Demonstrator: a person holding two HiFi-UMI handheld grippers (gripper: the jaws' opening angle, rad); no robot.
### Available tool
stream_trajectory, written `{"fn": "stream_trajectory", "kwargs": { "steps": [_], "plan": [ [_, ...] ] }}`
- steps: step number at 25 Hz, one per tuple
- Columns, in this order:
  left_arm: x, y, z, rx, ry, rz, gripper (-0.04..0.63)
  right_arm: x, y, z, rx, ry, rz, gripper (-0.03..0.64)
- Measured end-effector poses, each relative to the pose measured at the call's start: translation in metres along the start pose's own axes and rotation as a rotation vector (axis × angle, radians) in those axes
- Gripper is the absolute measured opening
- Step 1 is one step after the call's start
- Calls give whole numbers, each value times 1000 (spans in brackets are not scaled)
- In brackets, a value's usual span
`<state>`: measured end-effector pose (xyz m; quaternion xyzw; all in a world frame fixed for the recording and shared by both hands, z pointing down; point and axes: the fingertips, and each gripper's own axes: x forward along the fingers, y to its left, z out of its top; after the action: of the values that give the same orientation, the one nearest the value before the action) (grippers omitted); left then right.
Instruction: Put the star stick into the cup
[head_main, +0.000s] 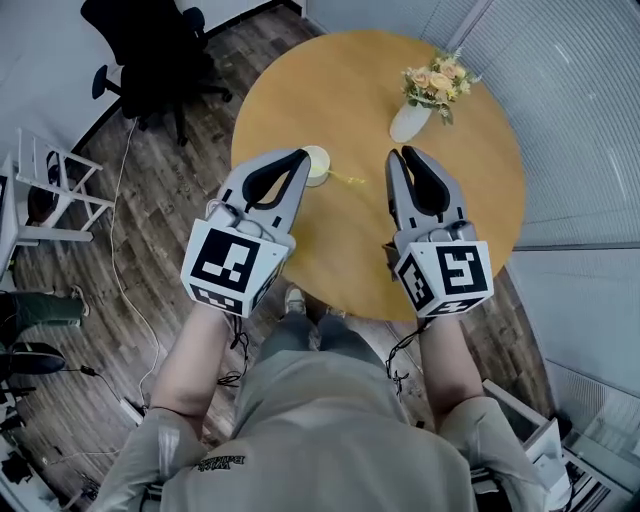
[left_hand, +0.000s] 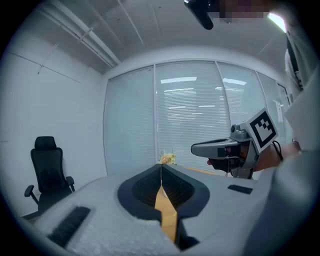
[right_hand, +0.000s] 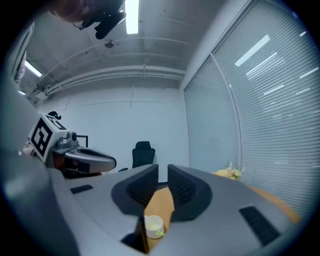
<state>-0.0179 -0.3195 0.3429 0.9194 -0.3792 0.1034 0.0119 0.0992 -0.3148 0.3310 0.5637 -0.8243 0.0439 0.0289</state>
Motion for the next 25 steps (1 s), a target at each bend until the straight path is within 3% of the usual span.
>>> {"fn": "stream_trajectory", "kwargs": {
  "steps": [7, 16, 25],
  "plan": [
    [-29, -14, 41, 96, -54, 5, 23, -48, 20, 55, 47, -88, 62, 52],
    [-58, -38, 74, 57, -123, -10, 23, -91, 40, 79, 27, -102, 110, 40],
    [-64, -48, 48, 75, -75, -23, 23, -102, 53, 71, 69, -68, 171, 38]
  ]
}}
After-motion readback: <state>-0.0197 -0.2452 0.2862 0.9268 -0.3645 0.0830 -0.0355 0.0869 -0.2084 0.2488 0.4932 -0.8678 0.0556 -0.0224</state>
